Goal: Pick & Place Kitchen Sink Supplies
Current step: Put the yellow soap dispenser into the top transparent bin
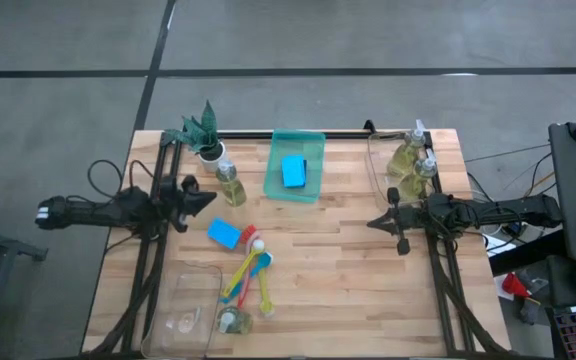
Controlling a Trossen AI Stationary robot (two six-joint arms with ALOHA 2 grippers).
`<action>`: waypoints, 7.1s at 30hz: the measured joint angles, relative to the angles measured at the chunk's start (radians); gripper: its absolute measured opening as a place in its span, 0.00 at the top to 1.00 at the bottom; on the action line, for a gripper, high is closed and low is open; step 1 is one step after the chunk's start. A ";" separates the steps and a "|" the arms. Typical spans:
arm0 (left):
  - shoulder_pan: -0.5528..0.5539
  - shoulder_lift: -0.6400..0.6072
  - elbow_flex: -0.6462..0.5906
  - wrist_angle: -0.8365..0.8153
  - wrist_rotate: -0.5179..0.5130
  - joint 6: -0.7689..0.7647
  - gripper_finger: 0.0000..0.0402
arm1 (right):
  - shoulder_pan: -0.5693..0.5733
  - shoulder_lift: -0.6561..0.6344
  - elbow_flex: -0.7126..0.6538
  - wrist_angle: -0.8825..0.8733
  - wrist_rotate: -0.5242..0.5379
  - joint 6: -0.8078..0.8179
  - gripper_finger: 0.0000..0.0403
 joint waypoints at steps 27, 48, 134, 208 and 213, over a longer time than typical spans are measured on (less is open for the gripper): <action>-0.002 0.285 0.433 -0.571 -0.158 0.335 0.33 | 0.000 0.000 0.000 0.000 0.000 0.000 0.98; -0.001 0.405 0.560 -0.815 -0.446 0.270 0.33 | 0.000 0.000 0.000 0.000 0.000 0.000 0.98; 0.076 0.934 0.878 -0.356 0.044 0.199 0.76 | 0.000 0.000 0.000 0.000 0.000 -0.036 0.98; 0.038 1.670 1.395 -0.230 0.187 0.395 0.52 | 0.001 0.147 0.225 0.169 -0.007 0.438 0.90; 0.036 1.670 1.394 -0.233 0.185 0.394 0.44 | 0.001 0.244 0.352 0.050 -0.006 0.382 0.78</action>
